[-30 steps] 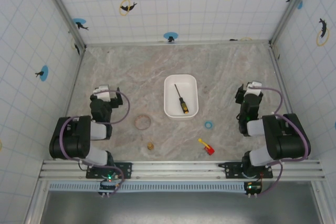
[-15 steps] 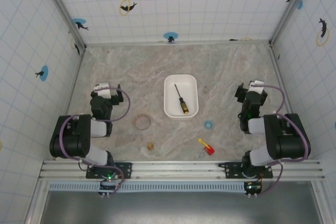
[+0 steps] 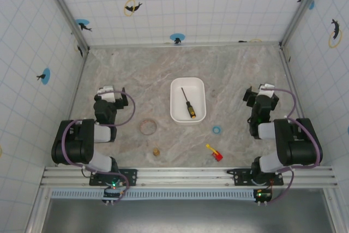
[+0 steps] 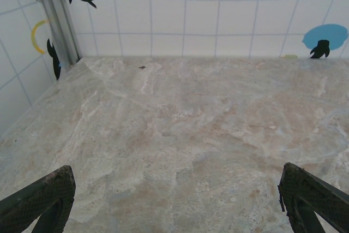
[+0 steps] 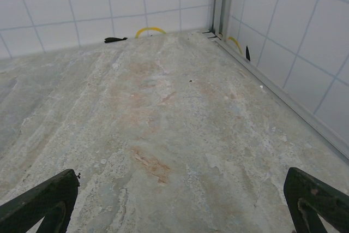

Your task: Put the screwdriver in the bin

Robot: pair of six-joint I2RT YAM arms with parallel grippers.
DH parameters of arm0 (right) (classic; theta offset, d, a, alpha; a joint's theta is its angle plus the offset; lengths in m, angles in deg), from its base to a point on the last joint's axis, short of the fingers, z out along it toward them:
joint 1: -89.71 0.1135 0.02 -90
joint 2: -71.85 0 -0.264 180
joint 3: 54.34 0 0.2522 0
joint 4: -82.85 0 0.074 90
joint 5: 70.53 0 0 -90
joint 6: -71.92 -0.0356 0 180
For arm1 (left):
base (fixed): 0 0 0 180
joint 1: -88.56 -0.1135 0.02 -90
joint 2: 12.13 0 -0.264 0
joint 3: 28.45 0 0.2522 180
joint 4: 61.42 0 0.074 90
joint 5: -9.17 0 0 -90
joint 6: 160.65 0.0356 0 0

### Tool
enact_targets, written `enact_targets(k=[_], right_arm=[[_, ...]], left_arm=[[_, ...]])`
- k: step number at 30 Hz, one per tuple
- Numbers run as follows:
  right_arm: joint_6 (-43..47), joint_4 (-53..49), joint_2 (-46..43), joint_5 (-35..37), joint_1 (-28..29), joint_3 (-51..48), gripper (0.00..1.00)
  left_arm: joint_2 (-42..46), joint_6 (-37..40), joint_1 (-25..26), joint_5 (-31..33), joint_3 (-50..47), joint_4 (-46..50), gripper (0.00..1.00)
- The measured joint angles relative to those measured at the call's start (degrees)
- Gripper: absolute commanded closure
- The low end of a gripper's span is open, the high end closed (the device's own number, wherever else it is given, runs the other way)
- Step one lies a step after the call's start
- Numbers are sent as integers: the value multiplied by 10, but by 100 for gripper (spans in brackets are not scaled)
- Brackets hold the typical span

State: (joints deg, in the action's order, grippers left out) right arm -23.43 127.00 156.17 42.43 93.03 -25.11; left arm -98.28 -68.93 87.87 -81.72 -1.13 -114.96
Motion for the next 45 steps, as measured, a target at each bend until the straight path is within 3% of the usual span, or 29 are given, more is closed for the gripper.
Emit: enact_targets(k=[45], right_arm=[[0,0,0,0,1,0,1]], left_arm=[[0,0,3,1,0,0,3]])
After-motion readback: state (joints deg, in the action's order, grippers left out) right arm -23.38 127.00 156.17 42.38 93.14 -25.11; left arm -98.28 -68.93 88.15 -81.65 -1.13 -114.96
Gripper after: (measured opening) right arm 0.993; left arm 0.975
